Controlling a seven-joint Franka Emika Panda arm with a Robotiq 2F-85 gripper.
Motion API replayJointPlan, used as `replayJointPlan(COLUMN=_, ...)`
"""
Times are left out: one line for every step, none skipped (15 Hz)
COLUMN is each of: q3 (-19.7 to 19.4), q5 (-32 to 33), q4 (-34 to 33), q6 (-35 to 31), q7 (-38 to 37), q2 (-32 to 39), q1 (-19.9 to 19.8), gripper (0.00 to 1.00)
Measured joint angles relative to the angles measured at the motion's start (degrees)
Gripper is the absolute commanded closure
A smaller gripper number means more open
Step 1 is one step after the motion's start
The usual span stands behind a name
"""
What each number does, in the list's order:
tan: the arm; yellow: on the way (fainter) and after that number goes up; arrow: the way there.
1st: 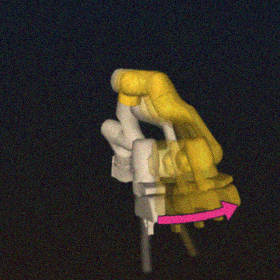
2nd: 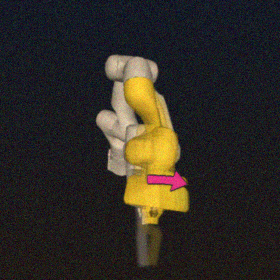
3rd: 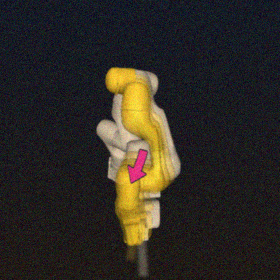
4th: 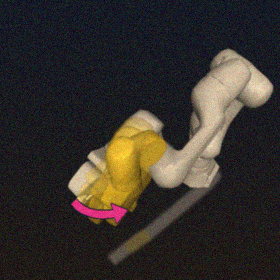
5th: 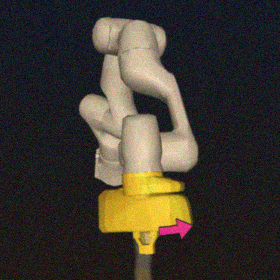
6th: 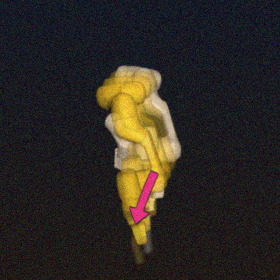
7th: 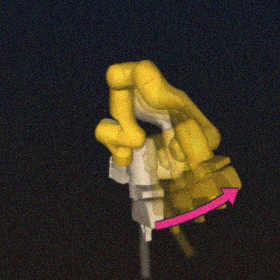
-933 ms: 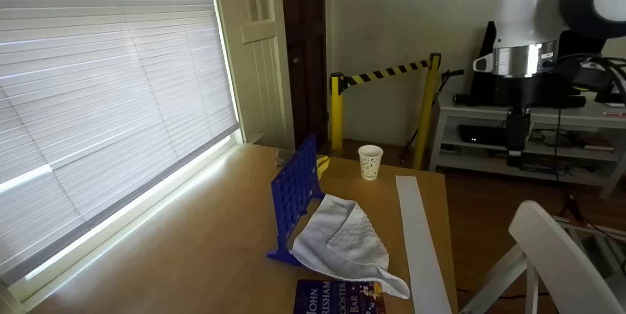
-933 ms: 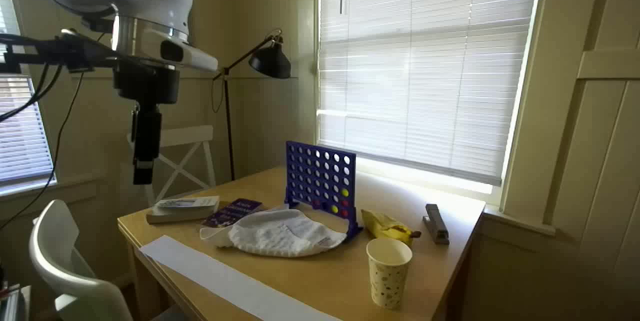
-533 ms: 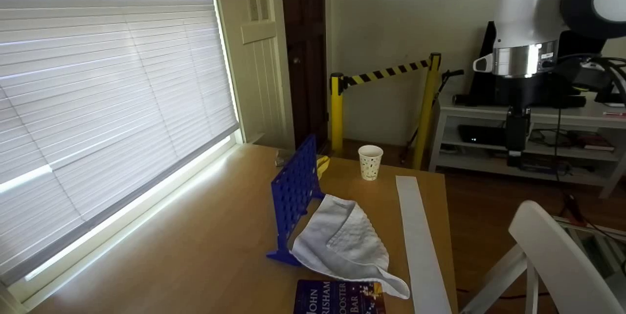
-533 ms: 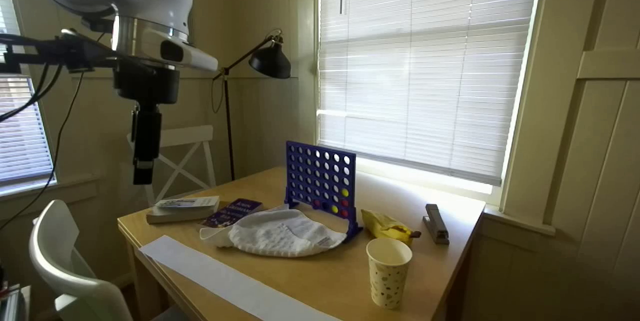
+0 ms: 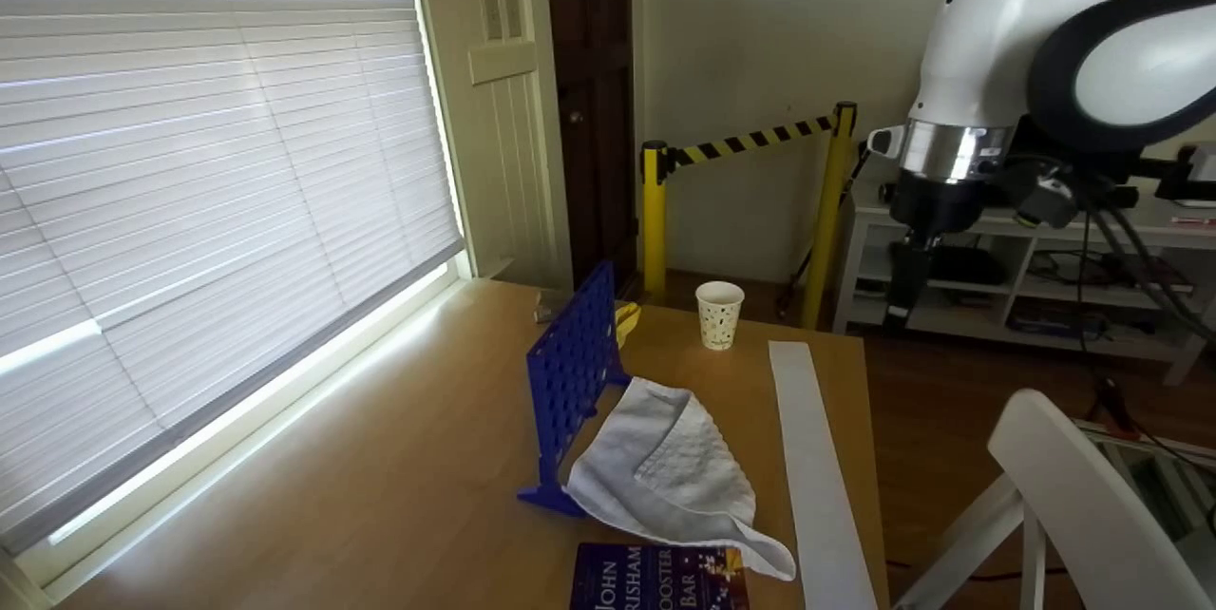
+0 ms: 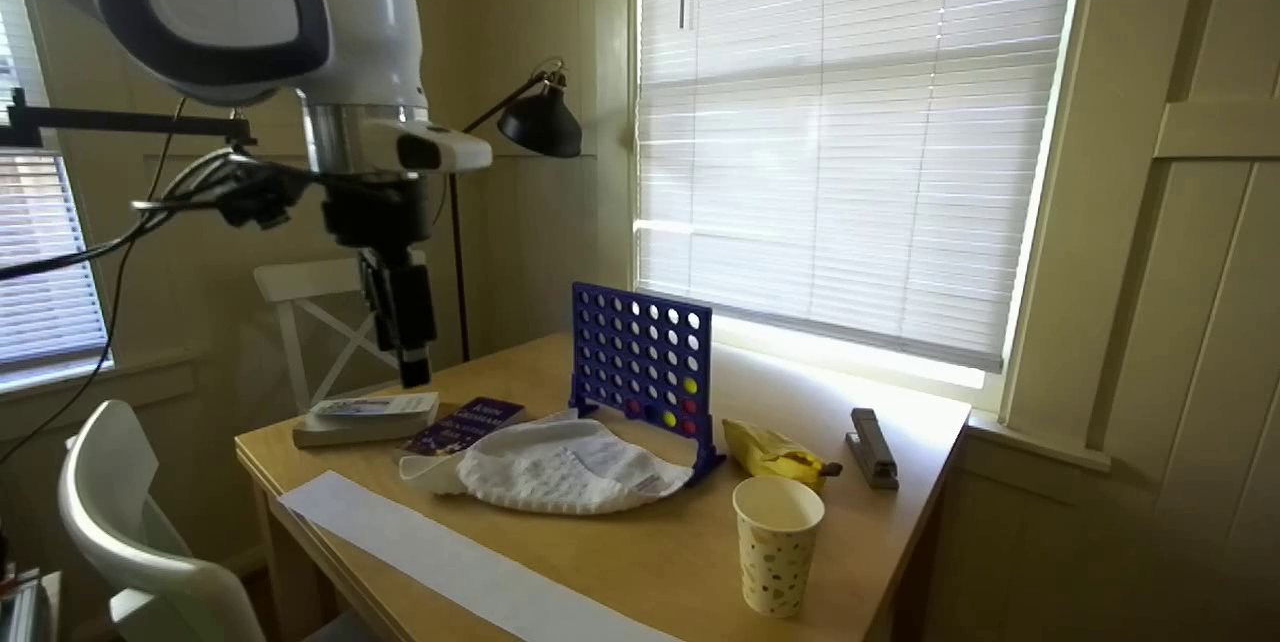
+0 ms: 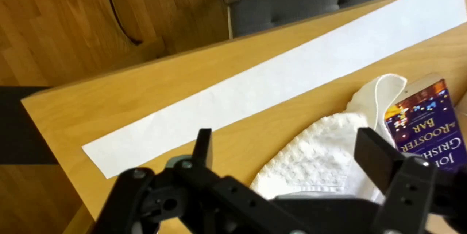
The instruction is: Put the long white strip behind the blue object
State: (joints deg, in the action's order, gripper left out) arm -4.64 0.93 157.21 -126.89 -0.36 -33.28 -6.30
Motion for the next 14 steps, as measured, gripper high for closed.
replayJointPlan(q3=-0.10, q5=0.00, q4=0.44, q6=-4.77, q7=1.15, q2=2.86, q1=0.35, gripper=0.00)
replayJointPlan(q3=-0.20, q5=0.25, q4=0.59, q6=-9.29, q7=2.45, q2=6.21, q1=0.56, gripper=0.00)
replayJointPlan(q3=-0.36, q5=0.37, q4=0.59, q6=-13.48, q7=4.06, q2=9.72, q1=0.62, gripper=0.00)
replayJointPlan(q3=-0.66, q5=0.52, q4=0.44, q6=-16.75, q7=5.60, q2=13.29, q1=0.62, gripper=0.00)
replayJointPlan(q3=-1.04, q5=0.79, q4=0.02, q6=-18.84, q7=7.00, q2=16.84, q1=0.56, gripper=0.00)
replayJointPlan(q3=-1.53, q5=1.07, q4=-0.59, q6=-20.36, q7=8.34, q2=20.32, q1=0.50, gripper=0.00)
replayJointPlan(q3=-2.07, q5=1.33, q4=-1.61, q6=-21.10, q7=9.84, q2=23.77, q1=0.40, gripper=0.00)
replayJointPlan(q3=-2.67, q5=1.36, q4=-3.00, q6=-21.08, q7=11.49, q2=27.26, q1=0.33, gripper=0.00)
replayJointPlan(q3=-3.17, q5=1.36, q4=-4.46, q6=-21.07, q7=12.74, q2=30.41, q1=0.25, gripper=0.00)
replayJointPlan(q3=-3.44, q5=1.36, q4=-5.68, q6=-21.07, q7=13.40, q2=32.66, q1=0.21, gripper=0.00)
replayJointPlan(q3=-3.52, q5=1.36, q4=-6.58, q6=-21.07, q7=13.66, q2=34.13, q1=0.20, gripper=0.00)
replayJointPlan(q3=-3.52, q5=1.36, q4=-7.13, q6=-21.07, q7=13.74, q2=34.83, q1=0.21, gripper=0.00)
replayJointPlan(q3=-3.50, q5=1.36, q4=-7.33, q6=-21.07, q7=13.74, q2=35.04, q1=0.21, gripper=0.00)
replayJointPlan(q3=-3.50, q5=1.16, q4=-7.38, q6=-20.62, q7=14.43, q2=34.95, q1=0.18, gripper=0.00)
